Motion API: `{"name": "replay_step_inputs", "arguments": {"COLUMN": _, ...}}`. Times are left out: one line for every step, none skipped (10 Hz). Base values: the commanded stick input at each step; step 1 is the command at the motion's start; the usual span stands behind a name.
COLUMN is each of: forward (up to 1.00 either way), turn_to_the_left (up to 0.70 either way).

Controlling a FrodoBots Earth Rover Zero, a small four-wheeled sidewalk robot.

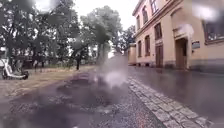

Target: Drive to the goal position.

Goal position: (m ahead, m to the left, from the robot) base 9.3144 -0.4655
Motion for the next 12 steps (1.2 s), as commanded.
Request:
{"name": "replay_step_inputs", "arguments": {"forward": 0.7, "turn_to_the_left": 0.0}}
{"name": "replay_step_inputs", "arguments": {"forward": 0.7, "turn_to_the_left": 0.0}}
{"name": "replay_step_inputs", "arguments": {"forward": 0.7, "turn_to_the_left": 0.0}}
{"name": "replay_step_inputs", "arguments": {"forward": 0.7, "turn_to_the_left": 0.0}}
{"name": "replay_step_inputs", "arguments": {"forward": 0.7, "turn_to_the_left": 0.0}}
{"name": "replay_step_inputs", "arguments": {"forward": 0.7, "turn_to_the_left": 0.0}}
{"name": "replay_step_inputs", "arguments": {"forward": 0.7, "turn_to_the_left": 0.0}}
{"name": "replay_step_inputs", "arguments": {"forward": 0.7, "turn_to_the_left": 0.0}}
{"name": "replay_step_inputs", "arguments": {"forward": 0.7, "turn_to_the_left": 0.0}}
{"name": "replay_step_inputs", "arguments": {"forward": 0.7, "turn_to_the_left": -0.01}}
{"name": "replay_step_inputs", "arguments": {"forward": 0.7, "turn_to_the_left": -0.04}}
{"name": "replay_step_inputs", "arguments": {"forward": 0.7, "turn_to_the_left": -0.1}}
